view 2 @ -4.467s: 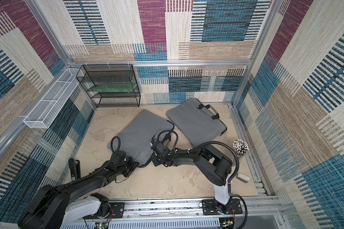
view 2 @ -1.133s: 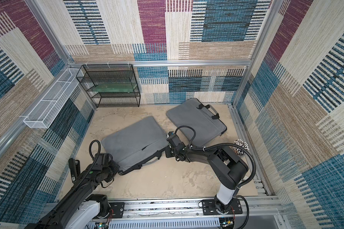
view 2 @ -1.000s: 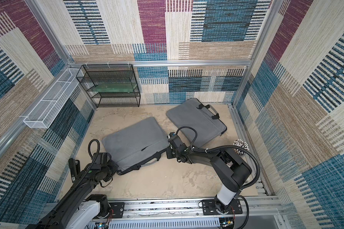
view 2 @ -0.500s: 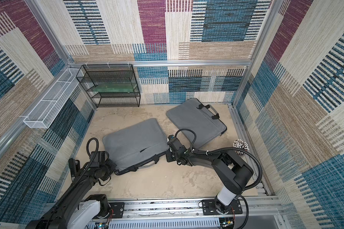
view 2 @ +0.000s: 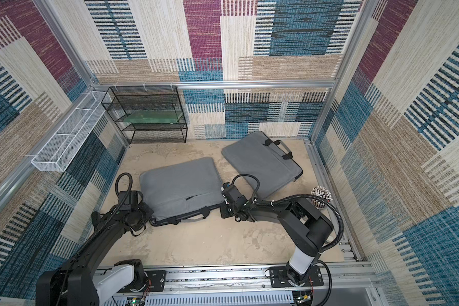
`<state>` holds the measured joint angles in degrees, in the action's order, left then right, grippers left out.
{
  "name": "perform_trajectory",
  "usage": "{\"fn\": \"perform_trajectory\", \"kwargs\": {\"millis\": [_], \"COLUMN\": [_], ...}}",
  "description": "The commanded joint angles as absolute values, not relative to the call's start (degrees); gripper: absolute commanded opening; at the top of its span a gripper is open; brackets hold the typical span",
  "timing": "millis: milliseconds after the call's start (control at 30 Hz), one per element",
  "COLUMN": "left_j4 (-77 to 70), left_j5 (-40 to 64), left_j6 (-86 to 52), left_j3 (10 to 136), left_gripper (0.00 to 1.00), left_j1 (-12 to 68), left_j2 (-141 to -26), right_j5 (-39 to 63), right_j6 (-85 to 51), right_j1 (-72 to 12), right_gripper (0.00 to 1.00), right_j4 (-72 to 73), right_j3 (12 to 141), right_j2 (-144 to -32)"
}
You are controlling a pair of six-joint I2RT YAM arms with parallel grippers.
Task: Open the zippered laptop bag and take out the laptop
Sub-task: Unzip the zipper on the zippered laptop bag.
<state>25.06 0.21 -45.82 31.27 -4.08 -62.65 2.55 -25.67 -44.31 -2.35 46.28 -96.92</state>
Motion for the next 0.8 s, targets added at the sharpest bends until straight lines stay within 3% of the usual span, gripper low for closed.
{"fn": "perform_trajectory", "kwargs": {"millis": [0, 267, 433, 533, 600, 767], "left_j4": [19.1, 18.2, 18.6, 21.1, 23.2, 30.2], "left_j5": [-2.5, 1.5, 4.2, 5.2, 5.8, 6.1], "left_j6": [-43.9, -41.3, -41.5, -41.9, -42.5, -43.6], "left_j3": [32.9, 37.3, 36.5, 35.7, 34.7, 33.3], "left_gripper": [0.00, 0.00, 0.36, 0.51, 0.57, 0.61], "left_j1": [-4.9, -7.0, -7.1, -7.1, -7.1, -6.9], "left_j2": [-65.0, -71.3, -69.1, -66.3, -63.5, -55.3], "right_j5": [4.0, 4.7, 4.6, 4.9, 5.3, 6.1], "right_j6": [-26.4, -26.9, -27.4, -27.7, -27.7, -27.5], "right_j1": [-44.9, -46.5, -46.8, -46.8, -46.8, -46.9], "right_gripper": [0.00, 0.00, 0.00, 0.00, 0.00, 0.00], "right_j4": [-1.4, -0.4, -0.7, -0.6, -0.6, -0.6], "right_j3": [46.6, 47.4, 48.2, 48.2, 48.1, 47.9], "right_j2": [-97.8, -98.7, -99.7, -99.9, -100.1, -99.7]}}
